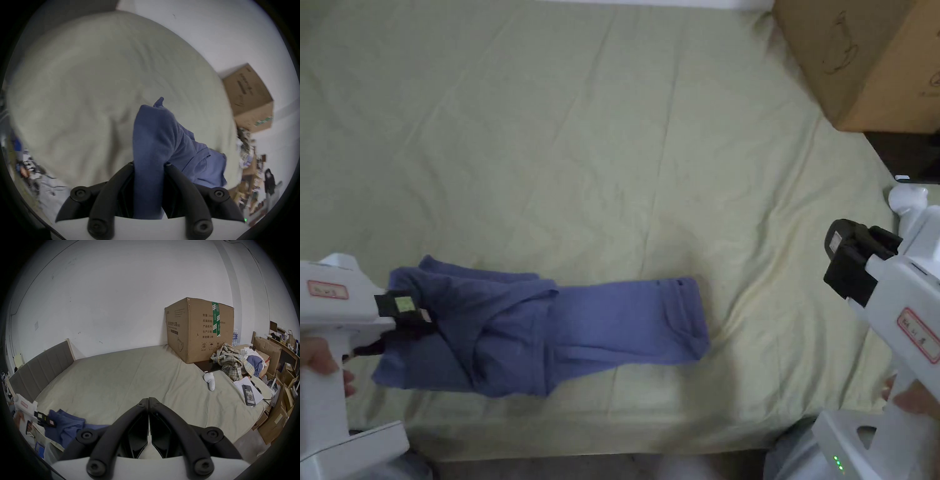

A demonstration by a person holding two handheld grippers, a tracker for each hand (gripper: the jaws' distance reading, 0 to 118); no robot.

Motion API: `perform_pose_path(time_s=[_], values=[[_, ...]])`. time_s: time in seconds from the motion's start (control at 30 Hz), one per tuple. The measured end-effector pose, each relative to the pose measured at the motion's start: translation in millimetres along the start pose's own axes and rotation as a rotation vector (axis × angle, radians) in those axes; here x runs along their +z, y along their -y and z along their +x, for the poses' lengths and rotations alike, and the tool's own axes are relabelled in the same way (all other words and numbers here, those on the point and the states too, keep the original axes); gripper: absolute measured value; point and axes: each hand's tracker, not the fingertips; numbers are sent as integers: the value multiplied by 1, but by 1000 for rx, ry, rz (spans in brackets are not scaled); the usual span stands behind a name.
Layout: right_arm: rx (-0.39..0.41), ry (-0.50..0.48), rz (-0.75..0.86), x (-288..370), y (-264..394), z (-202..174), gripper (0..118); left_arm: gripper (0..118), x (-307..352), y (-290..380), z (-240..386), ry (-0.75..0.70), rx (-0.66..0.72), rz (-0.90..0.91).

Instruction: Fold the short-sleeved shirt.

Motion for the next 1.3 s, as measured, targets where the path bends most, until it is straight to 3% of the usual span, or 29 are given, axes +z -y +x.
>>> perform_pose_path(time_s=[0.1, 0.3, 0.43, 0.6, 0.67, 0.77, 0.8, 0.97, 1.07, 1.2, 1.3], values=[[-5, -2, 5, -1, 1, 0, 0, 16, 31, 13, 33, -66, -84, 112], [-34, -2, 30, 3, -1, 2, 0, 16, 49, 50, 112, 111, -206, 135], [-36, 8, 48, 12, -3, 8, 0, 16, 33, 67, 160, 155, -307, 106], [-52, 41, 60, 25, 0, 22, 0, 17, -18, 91, 220, 96, -472, 12], [-58, 60, 61, 29, 1, 29, 0, 28, -41, 99, 240, 75, -501, -23], [-72, 86, 59, 37, 5, 38, 0, 66, -66, 117, 266, 93, -510, -85], [-72, 96, 57, 39, 6, 40, 0, 74, -78, 120, 272, 124, -512, -122], [-79, 119, 48, 47, 8, 49, 0, 78, -87, 121, 287, 159, -541, -197], [-79, 123, 52, 48, 8, 50, 0, 71, -60, 101, 277, 298, -508, -100], [-80, 108, 53, 43, 7, 46, 0, 4, -25, 80, 251, 354, -427, 116], [-78, 82, 58, 40, 7, 39, 0, 0, -18, 89, 240, 270, -489, 255]])
